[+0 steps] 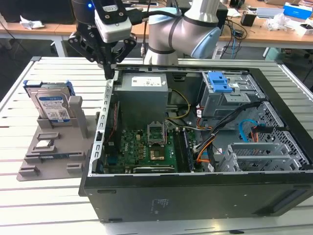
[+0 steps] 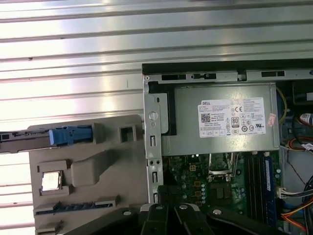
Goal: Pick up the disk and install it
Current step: 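Reach for the disk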
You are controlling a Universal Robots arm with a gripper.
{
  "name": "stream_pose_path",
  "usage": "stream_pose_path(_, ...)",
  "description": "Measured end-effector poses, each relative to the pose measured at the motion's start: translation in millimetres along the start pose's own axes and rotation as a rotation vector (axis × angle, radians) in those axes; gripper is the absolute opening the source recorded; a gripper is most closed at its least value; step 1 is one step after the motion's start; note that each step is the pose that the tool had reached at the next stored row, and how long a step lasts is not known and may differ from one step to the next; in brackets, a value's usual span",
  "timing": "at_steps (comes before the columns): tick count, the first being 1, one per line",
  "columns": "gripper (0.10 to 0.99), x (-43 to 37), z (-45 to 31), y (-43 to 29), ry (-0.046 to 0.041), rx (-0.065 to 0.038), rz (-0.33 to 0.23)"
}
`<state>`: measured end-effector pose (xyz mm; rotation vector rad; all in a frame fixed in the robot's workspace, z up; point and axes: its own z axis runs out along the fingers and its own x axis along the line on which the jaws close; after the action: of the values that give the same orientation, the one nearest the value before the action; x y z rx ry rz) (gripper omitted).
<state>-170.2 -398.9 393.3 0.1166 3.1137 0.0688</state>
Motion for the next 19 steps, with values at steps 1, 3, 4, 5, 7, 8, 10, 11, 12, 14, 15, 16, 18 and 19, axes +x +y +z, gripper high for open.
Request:
stream_pose_path(1, 0.106, 2.1, 0.0, -0.2, 0.0, 0.0, 0.0)
stream_pose_path(3, 0.106, 10.6, -0.3, -0.8, 0.0, 0.0, 0.0)
stream_pose_path(4, 0.106, 16.4, -0.4, -1.2, -0.0001, 0.0, 0.0)
stream_pose_path(5, 0.106, 19.1, -0.4, -1.4, -0.0001, 0.0, 0.0)
stream_pose_path(7, 0.106, 23.8, -0.6, -1.8, 0.0, 0.0, 0.0)
stream_pose_path(8, 0.106, 26.0, -0.7, -1.9, 0.0, 0.0, 0.0)
stream_pose_path(10, 0.106, 31.3, -0.8, -2.3, 0.0, 0.0, 0.0)
stream_pose_path(11, 0.106, 35.3, -0.9, -2.7, 0.0, 0.0, 0.0)
stream_pose_path(12, 0.106, 37.4, -0.9, -2.8, 0.0, 0.0, 0.0)
stream_pose_path(14, 0.106, 42.3, -1.1, -3.1, 0.0, 0.0, 0.0)
stream_pose_path(15, 0.106, 44.4, -1.1, -3.3, 0.0, 0.0, 0.0)
stream_pose_path(16, 0.106, 48.2, -1.2, -3.6, -0.0001, 0.0, 0.0)
stream_pose_path(18, 0.106, 53.0, -1.3, -4.0, 0.0, 0.0, 0.0)
stream_pose_path(19, 0.106, 55.4, -1.4, -4.1, 0.0, 0.0, 0.0)
